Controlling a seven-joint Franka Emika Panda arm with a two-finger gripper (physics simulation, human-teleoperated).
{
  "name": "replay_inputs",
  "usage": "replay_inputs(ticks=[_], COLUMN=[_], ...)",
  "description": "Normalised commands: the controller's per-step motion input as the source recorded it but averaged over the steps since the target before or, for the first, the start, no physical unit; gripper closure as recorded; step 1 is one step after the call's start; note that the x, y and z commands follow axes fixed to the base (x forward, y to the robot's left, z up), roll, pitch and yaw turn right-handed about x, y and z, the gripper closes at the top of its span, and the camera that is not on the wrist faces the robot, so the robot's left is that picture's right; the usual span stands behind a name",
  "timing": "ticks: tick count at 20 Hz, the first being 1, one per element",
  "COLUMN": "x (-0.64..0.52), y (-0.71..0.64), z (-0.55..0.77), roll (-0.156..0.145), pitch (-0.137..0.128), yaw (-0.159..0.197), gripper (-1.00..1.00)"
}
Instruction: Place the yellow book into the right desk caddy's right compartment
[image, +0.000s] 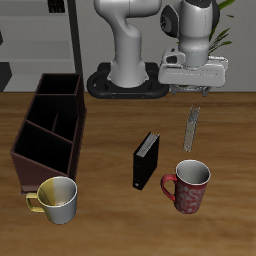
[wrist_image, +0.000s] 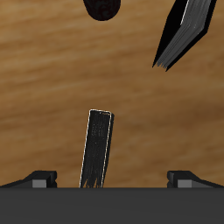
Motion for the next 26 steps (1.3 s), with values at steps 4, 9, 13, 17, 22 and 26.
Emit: replay_inputs(ticks=[4, 9, 13, 17, 22, 26], x=[0.11, 0.02, 0.01, 0.03, -0.07, -0.02], y=[0.09, 0.11, 0.07, 0.01, -0.01, -0.07], z=[-0.23, -0.16, -0.22, -0.29, -0.23, -0.24], roll=[0.001, 0.039, 0.021, 0.008, 0.010, 0.008], pitch=[0.041, 0.011, 0.011, 0.022, -0.006, 0.032], yaw=[-0.005, 0.020, 0.008, 0.013, 0.000, -0.011], gripper=[-1.00, -1.00, -1.00, -1.00, -1.00, -1.00])
